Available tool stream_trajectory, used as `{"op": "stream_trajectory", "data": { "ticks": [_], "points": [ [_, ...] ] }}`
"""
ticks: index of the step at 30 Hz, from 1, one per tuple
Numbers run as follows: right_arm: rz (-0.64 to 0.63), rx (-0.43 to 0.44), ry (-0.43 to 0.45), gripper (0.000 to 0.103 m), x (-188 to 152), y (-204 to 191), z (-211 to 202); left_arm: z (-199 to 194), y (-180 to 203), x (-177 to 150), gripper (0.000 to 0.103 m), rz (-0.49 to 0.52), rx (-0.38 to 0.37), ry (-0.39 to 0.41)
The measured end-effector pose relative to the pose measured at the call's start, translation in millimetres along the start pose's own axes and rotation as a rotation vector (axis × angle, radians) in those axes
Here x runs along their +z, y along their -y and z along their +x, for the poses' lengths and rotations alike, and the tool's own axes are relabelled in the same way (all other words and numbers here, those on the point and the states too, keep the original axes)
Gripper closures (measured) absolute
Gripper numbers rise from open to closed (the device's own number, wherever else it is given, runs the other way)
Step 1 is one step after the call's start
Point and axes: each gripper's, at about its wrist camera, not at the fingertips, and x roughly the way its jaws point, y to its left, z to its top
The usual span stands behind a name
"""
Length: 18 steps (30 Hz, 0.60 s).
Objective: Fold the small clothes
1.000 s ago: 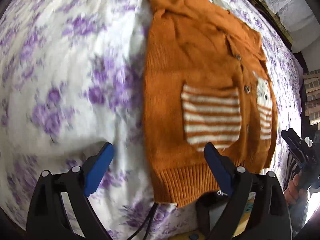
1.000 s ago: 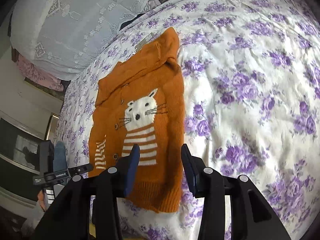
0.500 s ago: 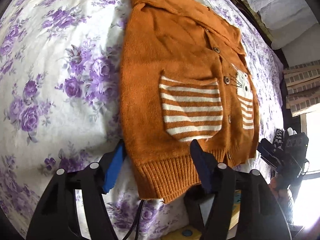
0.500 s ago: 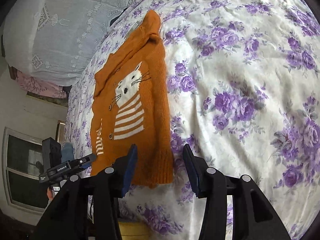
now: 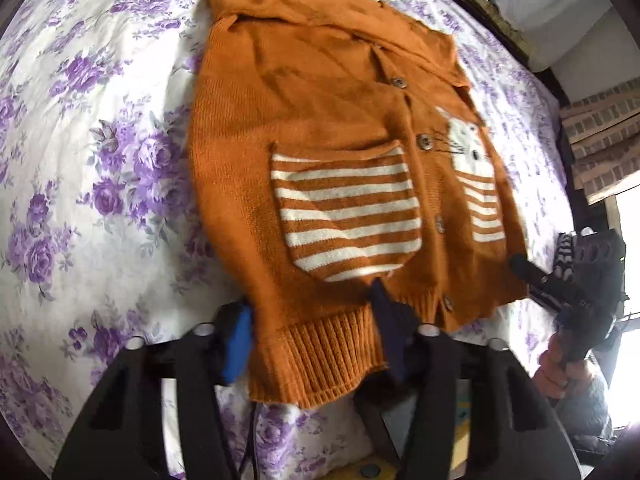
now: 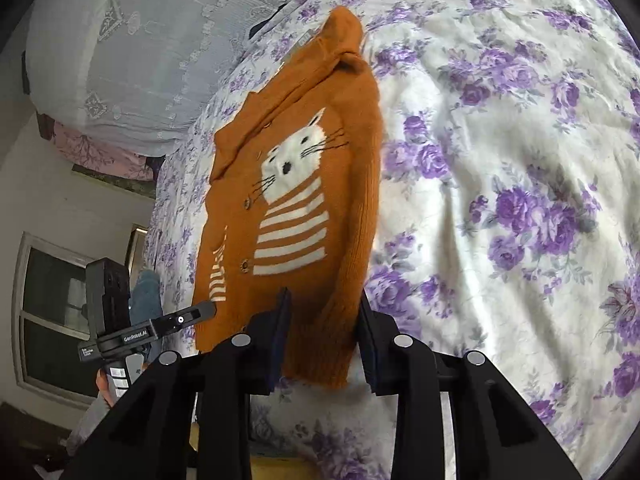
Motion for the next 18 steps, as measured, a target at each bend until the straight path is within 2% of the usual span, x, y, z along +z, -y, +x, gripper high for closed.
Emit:
{"op": "stream_trajectory", "data": {
  "ticks": [4,6,8,10,11,12,13,14,18],
  "points": [
    [0.031,-0.017,-0.028,0.072,-5,10,10,10,-12,-2,0.052,-0.048,0.0,-0.039],
    [0.049,0.0,-0.027,0.072,-3,13,10,9,-14,-1,0.045,-0.059,-0.027,-0.036],
    [0.06,0.01,-0.027,0.072,-1,17,10,10,-14,-1,0.044,-0.059,-0.027,-0.035],
    [0.073,0.014,-0.024,0.076,0,20,11,12,-11,0,0.045,-0.05,-0.016,-0.022],
    [0.073,0.009,-0.019,0.078,0,20,11,11,-10,-1,0.053,-0.049,-0.005,-0.011],
    [0.068,-0.001,-0.016,0.084,-1,19,11,10,-11,-2,0.058,-0.049,-0.001,-0.005],
    [0.062,-0.013,-0.011,0.09,-2,19,10,8,-12,-3,0.06,-0.054,-0.005,0.001],
    [0.057,-0.018,-0.009,0.091,-2,18,9,10,-11,-2,0.064,-0.067,-0.014,0.005],
    [0.047,-0.023,-0.022,0.092,-4,19,9,9,-26,-8,0.064,-0.121,-0.054,-0.011]
  ]
}}
